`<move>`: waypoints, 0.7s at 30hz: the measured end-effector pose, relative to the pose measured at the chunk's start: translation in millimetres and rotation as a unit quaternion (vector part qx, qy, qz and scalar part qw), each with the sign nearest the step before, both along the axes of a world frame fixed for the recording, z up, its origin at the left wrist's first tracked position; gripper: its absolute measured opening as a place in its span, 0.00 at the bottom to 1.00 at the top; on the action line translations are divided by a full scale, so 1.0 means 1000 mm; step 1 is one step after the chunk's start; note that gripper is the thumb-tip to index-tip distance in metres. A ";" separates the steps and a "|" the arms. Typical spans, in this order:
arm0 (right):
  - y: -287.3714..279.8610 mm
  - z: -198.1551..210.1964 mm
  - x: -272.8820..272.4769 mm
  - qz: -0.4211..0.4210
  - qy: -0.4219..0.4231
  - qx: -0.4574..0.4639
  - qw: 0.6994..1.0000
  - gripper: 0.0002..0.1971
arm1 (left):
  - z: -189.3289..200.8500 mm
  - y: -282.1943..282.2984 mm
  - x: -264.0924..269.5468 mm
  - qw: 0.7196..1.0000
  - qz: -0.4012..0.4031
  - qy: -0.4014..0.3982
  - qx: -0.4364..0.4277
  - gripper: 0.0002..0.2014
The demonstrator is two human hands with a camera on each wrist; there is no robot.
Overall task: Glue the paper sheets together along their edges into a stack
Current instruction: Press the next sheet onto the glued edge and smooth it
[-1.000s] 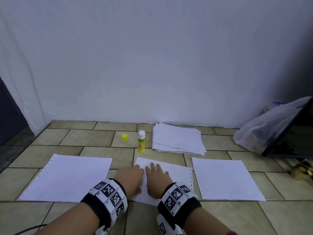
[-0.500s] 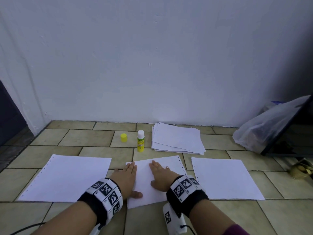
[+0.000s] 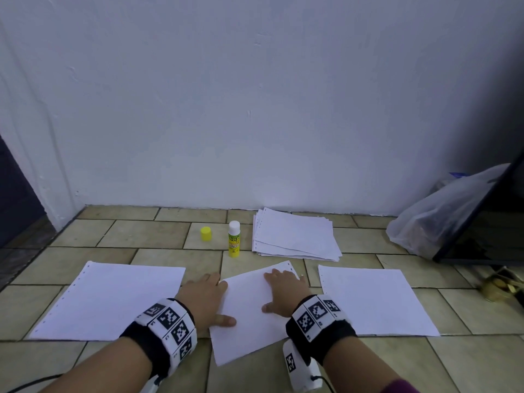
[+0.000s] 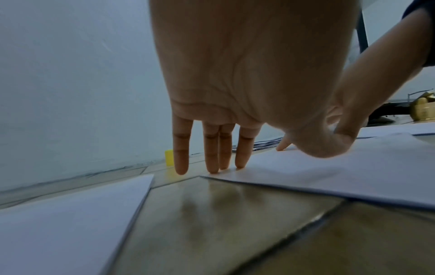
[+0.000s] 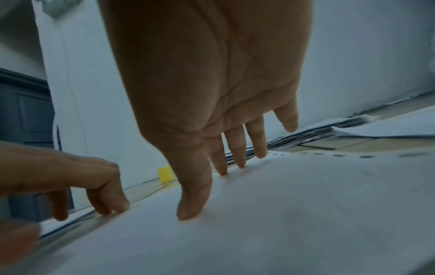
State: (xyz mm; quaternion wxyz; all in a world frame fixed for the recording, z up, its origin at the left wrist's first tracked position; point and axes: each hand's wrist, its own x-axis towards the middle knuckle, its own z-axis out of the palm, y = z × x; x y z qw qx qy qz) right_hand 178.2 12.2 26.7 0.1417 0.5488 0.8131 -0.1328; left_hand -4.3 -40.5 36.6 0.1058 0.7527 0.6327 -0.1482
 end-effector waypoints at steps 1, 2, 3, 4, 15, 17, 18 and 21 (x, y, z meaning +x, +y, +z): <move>-0.002 0.001 -0.003 0.001 -0.014 0.015 1.000 0.37 | 0.001 -0.001 0.002 1.000 0.001 0.007 -0.002 0.32; -0.005 0.002 -0.006 -0.001 -0.024 0.028 0.999 0.34 | 0.002 -0.001 0.003 1.000 0.000 0.013 -0.003 0.30; -0.007 0.004 -0.010 -0.007 -0.029 0.037 0.999 0.30 | 0.003 -0.002 0.005 1.000 -0.002 0.017 -0.004 0.28; -0.009 0.004 -0.014 -0.015 -0.030 0.047 0.998 0.27 | 0.005 -0.004 0.006 1.000 -0.003 0.018 -0.007 0.26; -0.020 0.013 -0.029 0.063 -0.029 0.058 0.996 0.21 | 0.008 -0.012 0.011 0.999 -0.033 0.000 -0.012 0.20; -0.022 0.016 -0.028 0.087 -0.023 0.049 0.995 0.18 | 0.008 -0.012 0.013 0.999 -0.027 -0.025 0.000 0.24; -0.023 0.016 -0.027 0.096 -0.021 0.042 0.994 0.17 | 0.008 -0.012 0.014 0.999 -0.026 -0.033 0.010 0.28; -0.025 0.015 -0.028 0.112 -0.012 0.020 0.993 0.24 | 0.000 -0.010 0.015 0.998 -0.016 -0.053 0.028 0.44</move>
